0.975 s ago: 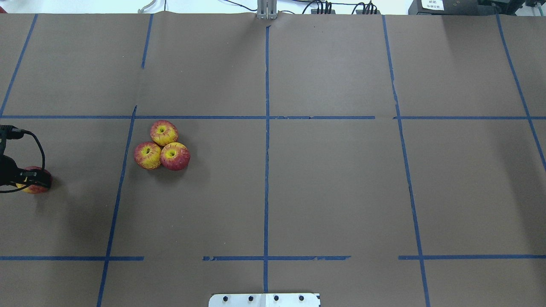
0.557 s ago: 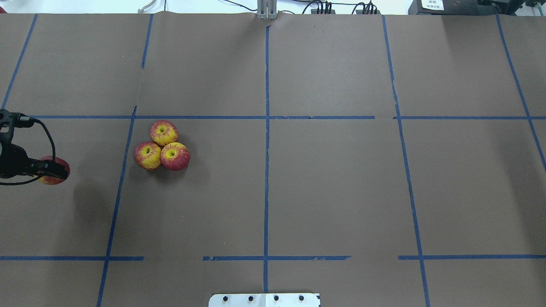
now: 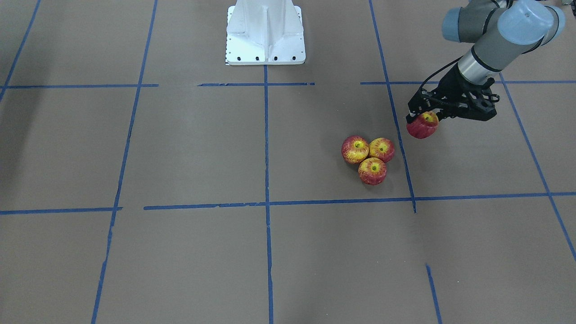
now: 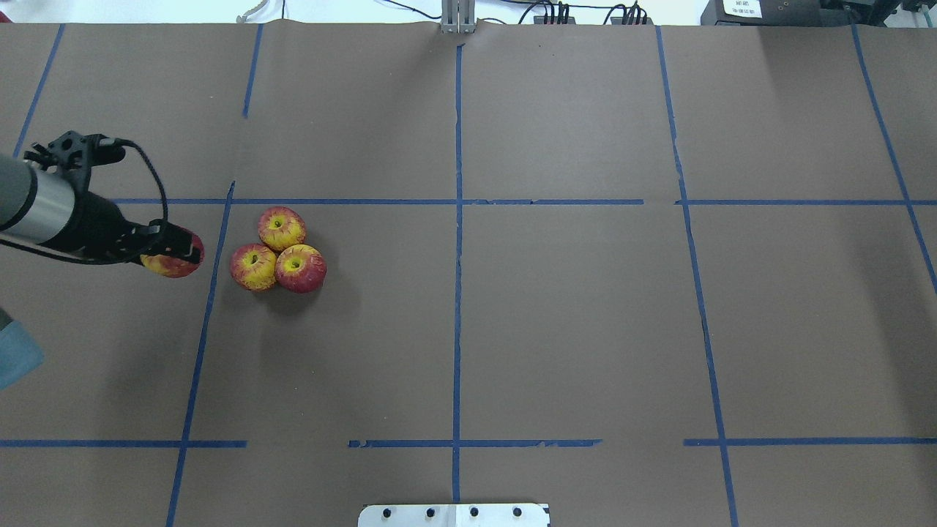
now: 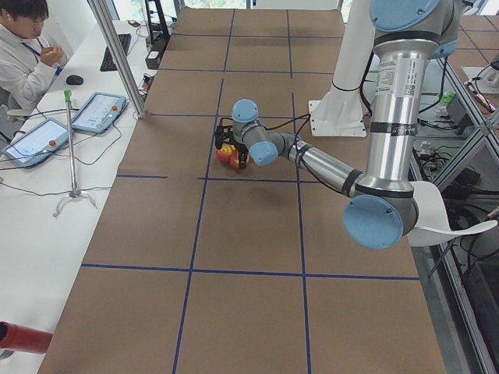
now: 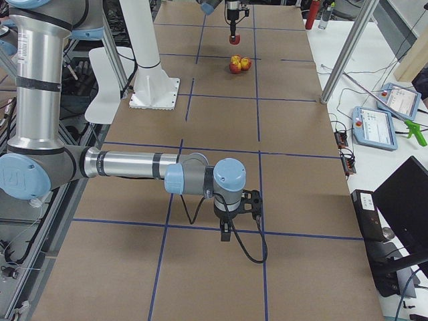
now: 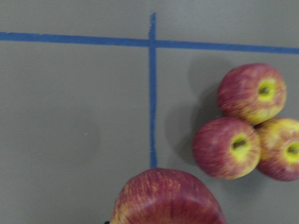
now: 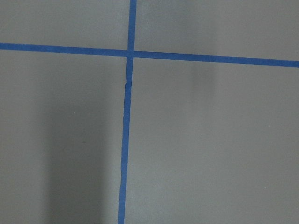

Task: Stack apples
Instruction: 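Lower the red apple onto the top of the apple cluster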

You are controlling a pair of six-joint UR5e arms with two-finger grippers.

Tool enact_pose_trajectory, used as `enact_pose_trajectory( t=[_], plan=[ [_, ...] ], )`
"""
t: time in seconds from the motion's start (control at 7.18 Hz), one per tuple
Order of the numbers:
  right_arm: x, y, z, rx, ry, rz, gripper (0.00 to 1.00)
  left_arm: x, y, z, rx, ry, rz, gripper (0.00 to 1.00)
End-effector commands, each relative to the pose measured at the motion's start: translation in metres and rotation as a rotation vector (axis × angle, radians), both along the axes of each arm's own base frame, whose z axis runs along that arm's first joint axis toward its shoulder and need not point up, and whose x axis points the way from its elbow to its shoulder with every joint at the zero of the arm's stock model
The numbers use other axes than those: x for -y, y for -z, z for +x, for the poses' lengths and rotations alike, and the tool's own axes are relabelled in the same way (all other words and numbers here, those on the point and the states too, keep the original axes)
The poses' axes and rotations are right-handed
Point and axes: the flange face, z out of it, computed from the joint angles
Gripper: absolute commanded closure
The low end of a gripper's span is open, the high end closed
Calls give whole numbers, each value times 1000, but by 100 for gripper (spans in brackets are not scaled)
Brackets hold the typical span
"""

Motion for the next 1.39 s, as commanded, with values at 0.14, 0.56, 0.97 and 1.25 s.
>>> enact_pose_trajectory(
  t=[0.14,0.56,0.97,1.25],
  plan=[
    [0,0,0,0,0,0,0,48,71,67,67,12,-32,100],
    [0,0,0,0,1,1,0,48,54,89,123,22,-26,100],
    [0,0,0,0,0,0,0,36,50,103,127,-6,-33,100],
    [0,0,0,0,0,0,0,33,49,109,129,-17,-36,100]
  ],
)
